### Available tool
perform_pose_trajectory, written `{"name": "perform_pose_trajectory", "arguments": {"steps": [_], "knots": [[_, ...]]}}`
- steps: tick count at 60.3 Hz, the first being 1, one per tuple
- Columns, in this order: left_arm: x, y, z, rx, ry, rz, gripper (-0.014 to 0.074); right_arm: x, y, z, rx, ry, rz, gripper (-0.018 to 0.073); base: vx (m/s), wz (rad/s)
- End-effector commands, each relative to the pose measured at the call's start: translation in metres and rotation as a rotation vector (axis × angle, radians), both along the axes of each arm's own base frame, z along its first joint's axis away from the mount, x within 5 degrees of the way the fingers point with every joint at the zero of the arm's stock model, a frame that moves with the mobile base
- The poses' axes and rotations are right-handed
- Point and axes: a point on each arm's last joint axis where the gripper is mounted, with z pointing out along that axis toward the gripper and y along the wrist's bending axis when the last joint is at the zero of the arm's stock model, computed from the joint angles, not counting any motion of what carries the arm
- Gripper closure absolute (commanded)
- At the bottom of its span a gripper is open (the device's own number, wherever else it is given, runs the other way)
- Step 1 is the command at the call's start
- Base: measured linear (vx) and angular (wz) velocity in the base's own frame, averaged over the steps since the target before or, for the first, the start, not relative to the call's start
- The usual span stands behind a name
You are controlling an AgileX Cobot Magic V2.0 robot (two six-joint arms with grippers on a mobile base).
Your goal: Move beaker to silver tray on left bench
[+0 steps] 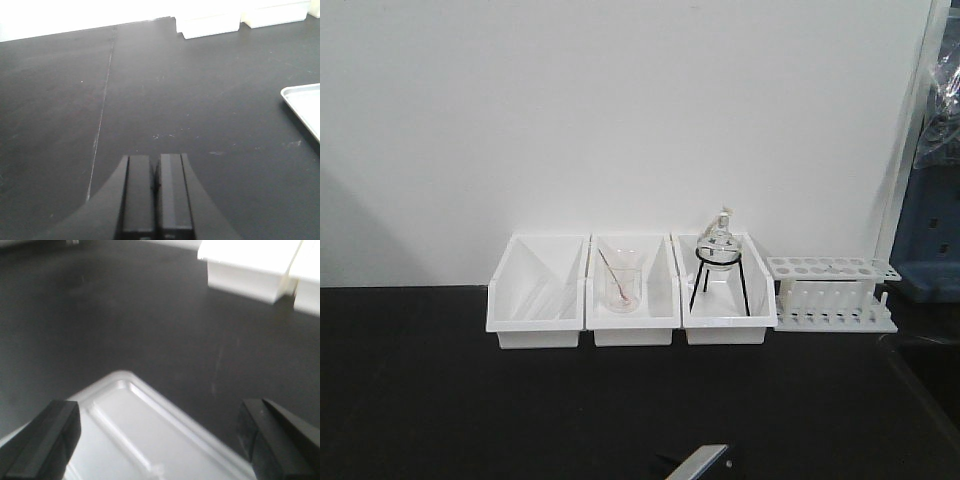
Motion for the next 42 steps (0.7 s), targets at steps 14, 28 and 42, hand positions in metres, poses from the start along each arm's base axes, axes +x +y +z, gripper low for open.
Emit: {"name": "perform_pose_trajectory", "arguments": {"steps": [14, 28, 42], "knots": [[0.002, -0.001, 0.0, -0.007, -0.063, -0.011, 0.0595, -0.026, -0.02, 0.123, 0.174, -0.097, -0.032, 0.0327, 0.0, 0.0], [0.002, -0.001, 0.0, -0.007, -0.063, -0.011, 0.0595, -0.076, -0.071, 0.176, 0.026, 0.018, -0.2, 0.0576, 0.0, 0.0], [0.002, -0.001, 0.0, -0.007, -0.063, -0.011, 0.0595, -0.118, -0.11, 0.193, -0.065, 0.082, -0.309, 0.0573, 0.0, 0.0]]}}
